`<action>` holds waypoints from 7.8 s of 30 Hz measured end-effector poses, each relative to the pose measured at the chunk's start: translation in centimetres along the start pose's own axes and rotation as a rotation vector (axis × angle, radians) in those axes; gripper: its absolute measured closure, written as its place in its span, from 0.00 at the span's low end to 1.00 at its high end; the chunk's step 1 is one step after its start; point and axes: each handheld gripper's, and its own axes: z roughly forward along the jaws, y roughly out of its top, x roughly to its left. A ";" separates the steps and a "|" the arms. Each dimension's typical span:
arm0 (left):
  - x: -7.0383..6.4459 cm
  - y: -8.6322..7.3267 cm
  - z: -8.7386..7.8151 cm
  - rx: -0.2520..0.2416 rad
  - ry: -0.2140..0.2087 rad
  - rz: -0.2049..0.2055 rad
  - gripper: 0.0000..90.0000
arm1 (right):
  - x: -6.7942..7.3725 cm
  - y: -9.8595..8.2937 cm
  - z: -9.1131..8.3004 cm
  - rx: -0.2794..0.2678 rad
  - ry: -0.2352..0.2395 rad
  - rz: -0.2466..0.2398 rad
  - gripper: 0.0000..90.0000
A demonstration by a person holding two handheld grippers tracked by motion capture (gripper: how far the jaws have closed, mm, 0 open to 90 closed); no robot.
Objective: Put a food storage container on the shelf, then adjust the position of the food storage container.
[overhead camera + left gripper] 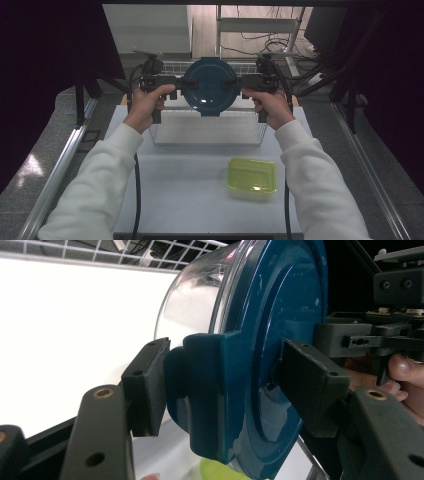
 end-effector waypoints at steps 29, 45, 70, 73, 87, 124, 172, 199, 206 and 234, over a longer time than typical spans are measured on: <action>3.9 1.7 2.5 -0.005 -0.025 -0.159 0.43 | -2.9 2.2 2.8 0.008 -0.018 0.158 0.38; 5.8 2.3 4.2 -0.002 -0.040 -0.237 0.37 | -5.1 2.4 4.4 -0.015 -0.004 0.297 0.35; 1.5 -7.0 -3.3 -0.103 0.084 0.108 0.27 | -1.8 -5.1 -2.5 -0.105 -0.135 -0.139 0.19; 1.3 -8.7 -3.8 -0.100 0.084 0.131 0.27 | -1.8 -6.5 -3.3 -0.100 -0.120 -0.171 0.21; 0.9 -18.5 -4.2 0.000 0.132 0.231 0.27 | -3.4 -16.7 -5.9 -0.053 -0.168 -0.267 0.24; 1.8 -22.7 -2.0 0.116 0.225 0.269 0.27 | -5.1 -20.9 -5.3 0.057 -0.220 -0.300 0.33; 2.8 -23.0 -2.3 0.146 0.180 0.206 0.27 | -6.4 -17.4 6.7 0.554 -0.349 -0.760 0.99; 2.6 -23.5 -2.2 0.156 0.224 0.214 0.27 | -10.4 -22.3 -6.3 0.347 -0.502 -0.443 0.99; 2.7 -23.6 -2.2 0.162 0.228 0.223 0.27 | -10.7 -23.2 -5.6 0.391 -0.499 -0.423 0.99; 2.8 -23.8 -1.8 0.182 0.231 0.219 0.27 | -9.7 -23.7 -3.7 0.409 -0.459 -0.436 0.99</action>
